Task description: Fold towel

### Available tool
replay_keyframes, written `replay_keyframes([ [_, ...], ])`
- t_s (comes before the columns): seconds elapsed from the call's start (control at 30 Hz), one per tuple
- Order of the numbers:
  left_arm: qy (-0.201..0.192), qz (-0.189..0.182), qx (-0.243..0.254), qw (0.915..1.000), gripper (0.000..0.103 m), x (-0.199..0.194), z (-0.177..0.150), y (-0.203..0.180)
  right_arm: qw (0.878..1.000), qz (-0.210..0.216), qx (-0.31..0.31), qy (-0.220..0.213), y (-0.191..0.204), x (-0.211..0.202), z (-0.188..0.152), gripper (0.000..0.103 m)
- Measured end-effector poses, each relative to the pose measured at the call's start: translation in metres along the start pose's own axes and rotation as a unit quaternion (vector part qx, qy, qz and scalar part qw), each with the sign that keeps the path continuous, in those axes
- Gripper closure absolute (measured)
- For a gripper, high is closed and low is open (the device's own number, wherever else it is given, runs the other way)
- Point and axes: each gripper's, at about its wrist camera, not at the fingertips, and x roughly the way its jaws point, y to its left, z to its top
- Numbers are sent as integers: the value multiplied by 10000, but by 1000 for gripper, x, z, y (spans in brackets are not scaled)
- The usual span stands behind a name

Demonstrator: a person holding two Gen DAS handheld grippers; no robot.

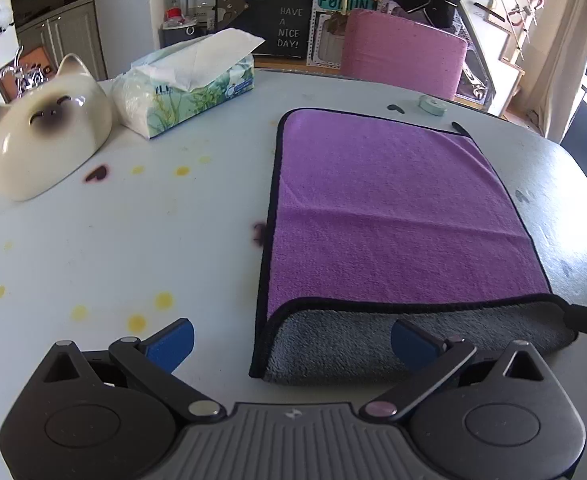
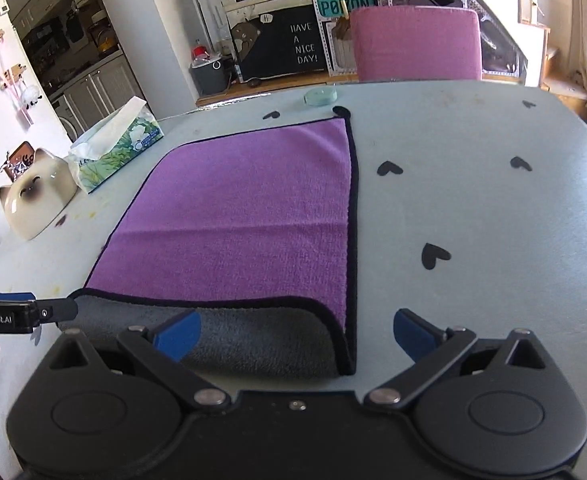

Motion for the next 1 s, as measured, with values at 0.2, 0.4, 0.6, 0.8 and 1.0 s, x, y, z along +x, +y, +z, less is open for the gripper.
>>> replay_keyframes([
  [0.2,-105,-99,133,9998,1,7,1,-2,9996,236,-47,149,-4,16,1,2],
  [0.4,-7,-288,110,9995,19,11,4,-3,9987,420,-24,299,-9,25,3,29],
  [0.6,93,-314,155,9993,35,12,7,-4,9979,464,80,441,-19,28,6,50],
  [0.8,244,-251,185,9992,41,15,8,-4,9961,625,123,609,-25,28,8,68],
  [1.0,382,-233,184,9988,47,15,8,2,9948,641,221,765,-28,28,7,80],
])
